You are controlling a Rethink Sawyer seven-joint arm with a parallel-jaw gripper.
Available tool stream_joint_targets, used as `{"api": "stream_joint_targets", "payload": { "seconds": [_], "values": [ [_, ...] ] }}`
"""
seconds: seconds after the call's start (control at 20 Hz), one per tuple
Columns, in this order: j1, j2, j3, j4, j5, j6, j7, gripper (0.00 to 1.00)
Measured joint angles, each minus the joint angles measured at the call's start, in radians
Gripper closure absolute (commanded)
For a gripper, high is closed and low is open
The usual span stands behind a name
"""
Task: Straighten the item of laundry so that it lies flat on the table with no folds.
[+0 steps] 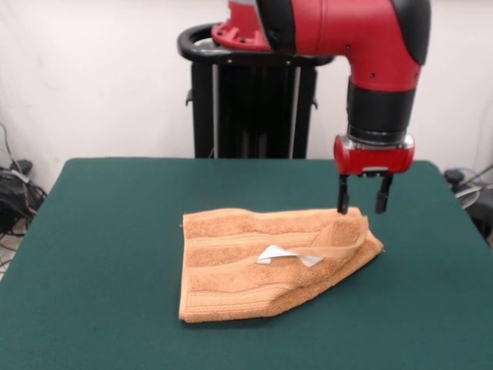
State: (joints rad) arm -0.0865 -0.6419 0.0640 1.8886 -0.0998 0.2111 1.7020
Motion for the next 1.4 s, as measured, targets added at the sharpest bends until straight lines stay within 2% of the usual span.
{"api": "stream_joint_targets", "payload": {
  "seconds": [0.75, 1.4],
  "values": [
    [0.001, 0.144, 0.0, -0.051, -0.072, -0.067, 0.0, 0.0],
    [0.005, 0.148, 0.0, -0.061, -0.075, -0.072, 0.0, 0.0]
  ]
}}
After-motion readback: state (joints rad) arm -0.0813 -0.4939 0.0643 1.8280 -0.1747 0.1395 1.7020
